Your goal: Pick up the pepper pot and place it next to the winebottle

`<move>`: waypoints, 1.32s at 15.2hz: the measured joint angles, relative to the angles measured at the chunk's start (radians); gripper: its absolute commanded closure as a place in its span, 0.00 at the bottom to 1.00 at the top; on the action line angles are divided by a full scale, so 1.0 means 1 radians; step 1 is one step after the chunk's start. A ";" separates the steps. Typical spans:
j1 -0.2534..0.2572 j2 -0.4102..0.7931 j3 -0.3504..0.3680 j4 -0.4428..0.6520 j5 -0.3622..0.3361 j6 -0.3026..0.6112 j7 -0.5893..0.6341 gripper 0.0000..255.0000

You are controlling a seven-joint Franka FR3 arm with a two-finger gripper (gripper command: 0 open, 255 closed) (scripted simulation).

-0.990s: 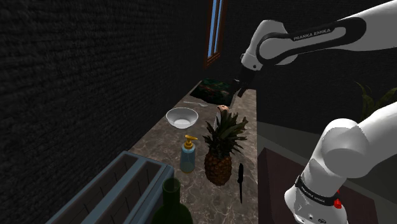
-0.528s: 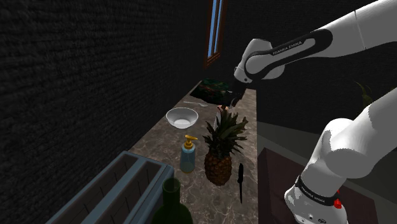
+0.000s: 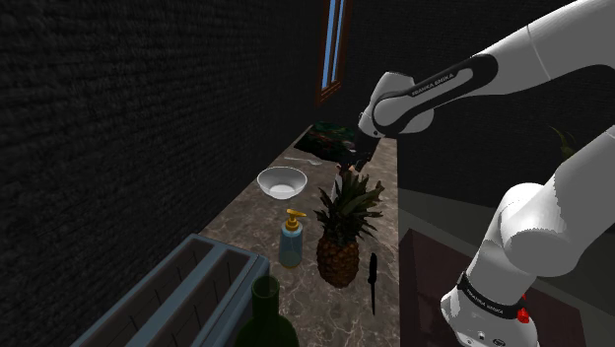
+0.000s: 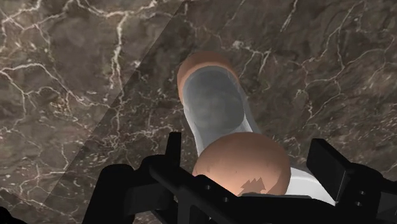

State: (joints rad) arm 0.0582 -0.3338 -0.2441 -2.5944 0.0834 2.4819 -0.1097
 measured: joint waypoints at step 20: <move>-0.007 -0.035 0.010 0.035 -0.015 -0.068 0.019 1.00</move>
State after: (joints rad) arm 0.0514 -0.3686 -0.2336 -2.5595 0.0688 2.4137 -0.0903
